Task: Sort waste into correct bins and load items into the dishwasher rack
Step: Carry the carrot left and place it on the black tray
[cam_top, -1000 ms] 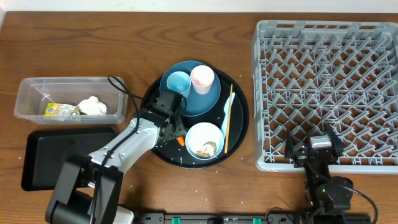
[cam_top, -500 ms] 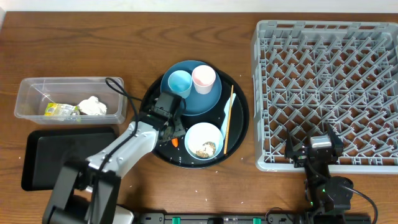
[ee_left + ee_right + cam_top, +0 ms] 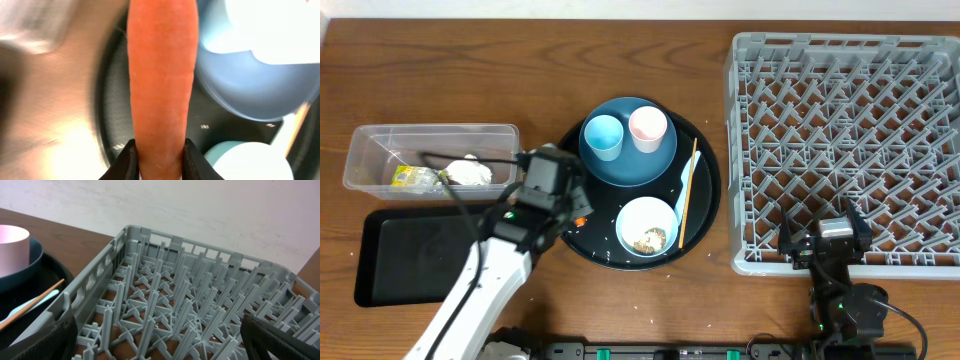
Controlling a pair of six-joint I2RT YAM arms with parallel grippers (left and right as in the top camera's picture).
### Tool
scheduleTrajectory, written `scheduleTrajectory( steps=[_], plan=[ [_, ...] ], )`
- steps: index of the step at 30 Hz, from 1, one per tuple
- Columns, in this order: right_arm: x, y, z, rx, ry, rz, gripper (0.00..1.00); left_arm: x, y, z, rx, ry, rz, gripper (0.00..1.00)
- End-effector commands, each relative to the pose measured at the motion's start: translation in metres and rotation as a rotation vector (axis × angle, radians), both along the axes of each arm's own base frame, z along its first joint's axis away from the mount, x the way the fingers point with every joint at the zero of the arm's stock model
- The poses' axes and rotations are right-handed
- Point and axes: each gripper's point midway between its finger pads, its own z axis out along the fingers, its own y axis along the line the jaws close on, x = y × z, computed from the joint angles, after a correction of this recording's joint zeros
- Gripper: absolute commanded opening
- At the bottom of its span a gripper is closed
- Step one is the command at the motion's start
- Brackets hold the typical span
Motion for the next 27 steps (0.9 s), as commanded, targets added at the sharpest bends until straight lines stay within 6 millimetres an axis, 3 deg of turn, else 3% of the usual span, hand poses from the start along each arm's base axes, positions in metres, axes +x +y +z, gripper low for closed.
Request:
scheduleTrajectory(
  steps=[1, 5, 11, 22, 27],
  plan=[
    [0.000, -0.002, -0.001, -0.006, 0.000, -0.009, 0.99, -0.002, 0.049, 0.020, 0.102, -0.062, 0.183, 0.06],
    [0.000, -0.002, -0.001, -0.006, 0.000, -0.009, 0.99, -0.020, 0.097, 0.031, 0.125, -0.069, 0.381, 0.06],
    [0.000, -0.002, -0.001, -0.006, 0.000, -0.009, 0.99, -0.059, 0.158, 0.030, 0.108, -0.010, 0.689, 0.06],
    [0.000, -0.002, -0.001, -0.006, 0.000, -0.009, 0.99, -0.107, 0.232, 0.018, 0.076, 0.058, 1.091, 0.06],
    [0.000, -0.002, -0.001, -0.006, 0.000, -0.009, 0.99, -0.122, 0.248, -0.002, -0.003, 0.097, 1.239, 0.06]
  ],
)
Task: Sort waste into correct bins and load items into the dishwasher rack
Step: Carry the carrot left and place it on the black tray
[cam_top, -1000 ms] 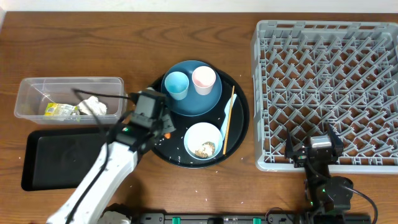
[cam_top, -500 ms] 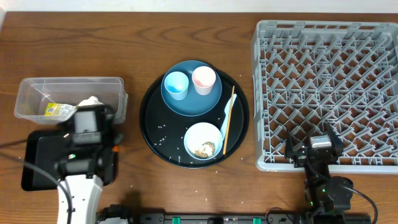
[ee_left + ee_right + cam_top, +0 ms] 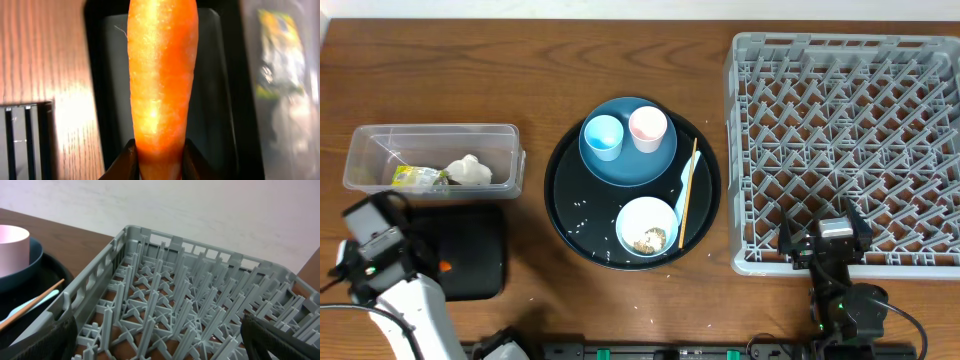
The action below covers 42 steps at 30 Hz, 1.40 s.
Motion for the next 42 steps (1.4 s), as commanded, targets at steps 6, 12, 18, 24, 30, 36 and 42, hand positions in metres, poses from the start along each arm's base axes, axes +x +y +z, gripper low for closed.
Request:
scheduleTrajectory(
  steps=[6, 12, 18, 24, 30, 36, 42],
  plan=[
    [0.000, -0.002, -0.001, -0.006, 0.000, -0.008, 0.99, 0.005, 0.014, -0.039, -0.148, -0.052, 0.106, 0.06],
    [0.000, -0.002, -0.001, -0.006, 0.000, -0.008, 0.99, 0.018, 0.019, -0.062, -0.191, -0.021, 0.040, 0.06],
    [0.000, -0.002, -0.001, -0.006, 0.000, -0.008, 0.99, 0.026, 0.027, -0.075, -0.190, -0.012, 0.026, 0.06],
    [0.000, -0.002, -0.001, -0.006, 0.000, -0.008, 0.99, 0.026, 0.030, -0.080, -0.188, 0.008, 0.019, 0.06],
    [0.000, -0.002, -0.001, -0.006, 0.000, -0.008, 0.99, 0.018, 0.034, -0.082, -0.163, 0.053, 0.039, 0.06],
    [0.000, -0.002, -0.001, -0.006, 0.000, -0.008, 0.99, 0.015, 0.036, -0.082, -0.154, 0.067, 0.046, 0.44],
    [0.000, -0.002, -0.001, -0.006, 0.000, -0.008, 0.99, 0.017, 0.037, -0.081, -0.148, 0.058, 0.045, 0.51]
  ],
)
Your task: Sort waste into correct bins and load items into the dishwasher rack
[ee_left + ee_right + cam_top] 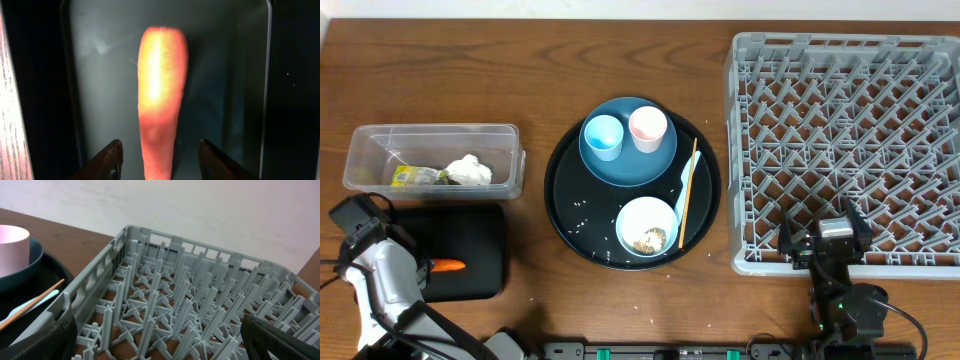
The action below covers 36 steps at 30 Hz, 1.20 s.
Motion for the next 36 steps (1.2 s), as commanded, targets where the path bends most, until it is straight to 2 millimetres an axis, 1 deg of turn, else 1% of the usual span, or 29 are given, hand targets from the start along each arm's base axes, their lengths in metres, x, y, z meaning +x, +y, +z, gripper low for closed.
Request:
scheduleTrajectory(
  steps=[1, 3, 4, 6, 8, 9, 14, 18, 21, 22, 23, 27, 30, 32, 36],
  plan=[
    [0.000, -0.002, -0.001, -0.005, 0.000, -0.008, 0.99, -0.003, 0.003, -0.002, 0.007, 0.017, 0.003, 0.51],
    [0.000, -0.002, -0.001, -0.006, 0.000, -0.008, 0.99, 0.007, 0.000, 0.003, -0.007, -0.015, -0.059, 0.51],
    [0.000, -0.002, -0.001, -0.006, 0.000, -0.008, 0.99, 0.016, -0.003, 0.007, -0.021, -0.048, -0.119, 0.51],
    [0.000, -0.002, -0.001, -0.006, 0.000, -0.008, 0.99, 0.040, -0.012, 0.021, -0.051, -0.146, -0.267, 0.51],
    [0.000, -0.002, -0.001, -0.006, 0.000, -0.008, 0.99, 0.059, -0.023, 0.038, -0.071, -0.241, -0.390, 0.50],
    [0.000, -0.002, -0.001, -0.006, 0.000, -0.008, 0.99, 0.065, -0.028, 0.046, -0.078, -0.279, -0.420, 0.50],
    [0.000, -0.002, -0.001, -0.006, 0.000, -0.008, 0.99, 0.079, -0.052, 0.084, -0.064, -0.408, -0.526, 0.51],
    [0.000, -0.002, -0.001, -0.006, 0.000, -0.008, 0.99, 0.090, -0.082, 0.109, -0.015, -0.458, -0.677, 0.48],
    [0.000, -0.002, -0.001, -0.006, 0.000, -0.008, 0.99, 0.099, -0.114, 0.125, 0.020, -0.478, -0.829, 0.36],
    [0.000, -0.002, -0.001, -0.006, 0.000, -0.008, 0.99, 0.102, -0.126, 0.129, 0.020, -0.484, -0.873, 0.36],
    [0.000, -0.002, -0.001, -0.006, 0.000, -0.008, 0.99, 0.104, -0.137, 0.133, 0.017, -0.488, -0.915, 0.35],
    [0.000, -0.002, -0.001, -0.006, 0.000, -0.008, 0.99, 0.115, -0.194, 0.148, -0.019, -0.506, -1.110, 0.36],
    [0.000, -0.002, -0.001, -0.006, 0.000, -0.008, 0.99, 0.120, -0.235, 0.160, -0.026, -0.528, -1.250, 0.37],
    [0.000, -0.002, -0.001, -0.006, 0.000, -0.008, 0.99, 0.120, -0.256, 0.163, -0.005, -0.512, -1.323, 0.36],
    [0.000, -0.002, -0.001, -0.006, 0.000, -0.008, 0.99, 0.115, -0.284, 0.158, 0.087, -0.418, -1.428, 0.37]
  ],
)
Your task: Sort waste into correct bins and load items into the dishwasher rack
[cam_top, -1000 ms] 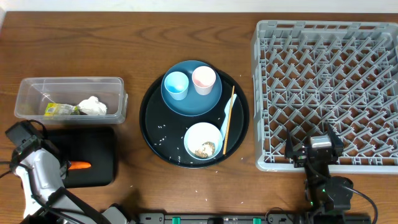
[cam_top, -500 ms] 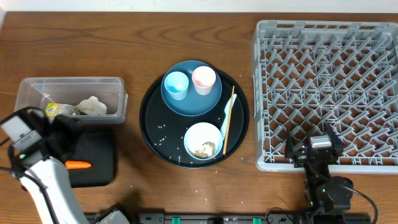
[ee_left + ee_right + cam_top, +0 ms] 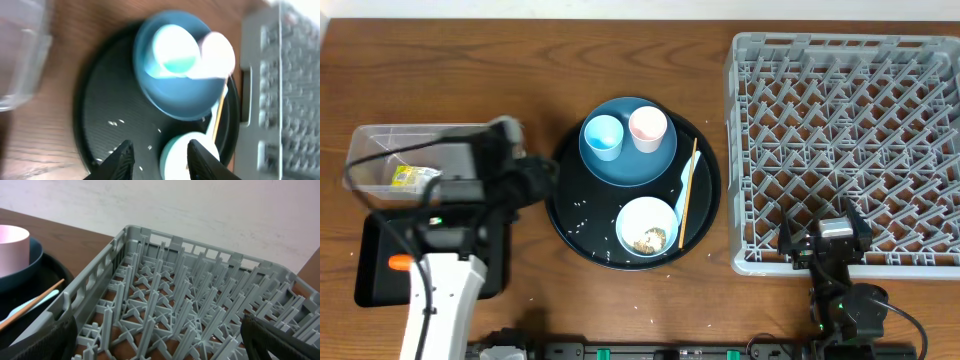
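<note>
My left gripper hangs open and empty over the left edge of the round black tray. Through its fingers I see the blue plate, on which stand a blue cup and a pink cup. A white bowl of food scraps, a chopstick and a light-blue spoon also lie on that tray. The carrot lies in the black rectangular bin. My right gripper is open at the near edge of the grey dishwasher rack.
A clear plastic bin at the left holds a yellow wrapper; my left arm covers part of it. Crumbs are scattered on the round tray. The rack fills the right wrist view.
My left gripper has moved from over the black rectangular bin to the left edge of the round tray, still open. The carrot stays in the black bin. The right arm has not moved.
My left gripper was shut on the carrot above the round tray. Then it held the carrot over the black rectangular bin. Then it was open with the carrot lying in that bin. Now it hangs empty back at the round tray.
</note>
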Controlling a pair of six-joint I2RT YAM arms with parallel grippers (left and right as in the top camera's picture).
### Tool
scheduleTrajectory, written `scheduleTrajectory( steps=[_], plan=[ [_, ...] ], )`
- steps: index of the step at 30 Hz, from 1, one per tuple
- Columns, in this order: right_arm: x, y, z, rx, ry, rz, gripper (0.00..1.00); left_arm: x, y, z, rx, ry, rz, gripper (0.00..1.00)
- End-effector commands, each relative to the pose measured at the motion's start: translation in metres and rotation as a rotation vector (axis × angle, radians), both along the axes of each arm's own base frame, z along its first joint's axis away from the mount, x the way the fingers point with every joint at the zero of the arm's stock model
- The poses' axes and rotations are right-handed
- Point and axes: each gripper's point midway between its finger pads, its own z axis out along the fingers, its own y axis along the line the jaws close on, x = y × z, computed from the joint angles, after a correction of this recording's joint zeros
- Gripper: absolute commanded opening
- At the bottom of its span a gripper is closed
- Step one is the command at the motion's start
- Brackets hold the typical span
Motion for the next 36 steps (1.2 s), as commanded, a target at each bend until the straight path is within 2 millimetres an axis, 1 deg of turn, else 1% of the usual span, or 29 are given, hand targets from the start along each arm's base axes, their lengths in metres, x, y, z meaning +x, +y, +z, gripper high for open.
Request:
scheduleTrajectory(
  steps=[1, 3, 4, 6, 12, 17, 22, 31, 33, 36],
  plan=[
    [0.000, -0.002, -0.001, -0.006, 0.000, -0.008, 0.99, 0.001, -0.012, 0.000, 0.154, -0.023, -0.039, 0.37],
    [0.000, -0.002, -0.001, -0.006, 0.000, -0.008, 0.99, -0.002, -0.026, -0.005, 0.194, -0.017, -0.083, 0.37],
    [0.000, -0.002, -0.001, -0.006, 0.000, -0.008, 0.99, -0.004, -0.034, -0.009, 0.204, -0.008, -0.109, 0.39],
    [0.000, -0.002, -0.001, -0.006, 0.000, -0.008, 0.99, -0.007, -0.048, -0.016, 0.215, 0.033, -0.159, 0.41],
    [0.000, -0.002, -0.001, -0.006, 0.000, -0.008, 0.99, -0.008, -0.066, -0.030, 0.270, 0.200, -0.232, 0.41],
    [0.000, -0.002, -0.001, -0.006, 0.000, -0.008, 0.99, -0.006, -0.085, -0.034, 0.297, 0.259, -0.290, 0.41],
    [0.000, -0.002, -0.001, -0.006, 0.000, -0.008, 0.99, -0.024, -0.106, -0.053, 0.338, 0.328, -0.376, 0.41],
    [0.000, -0.002, -0.001, -0.006, 0.000, -0.008, 0.99, -0.058, -0.140, -0.095, 0.426, 0.448, -0.527, 0.42],
    [0.000, -0.002, -0.001, -0.006, 0.000, -0.008, 0.99, -0.062, -0.144, -0.104, 0.444, 0.470, -0.547, 0.46],
    [0.000, -0.002, -0.001, -0.006, 0.000, -0.008, 0.99, -0.064, -0.146, -0.117, 0.463, 0.506, -0.557, 0.46]
  ],
)
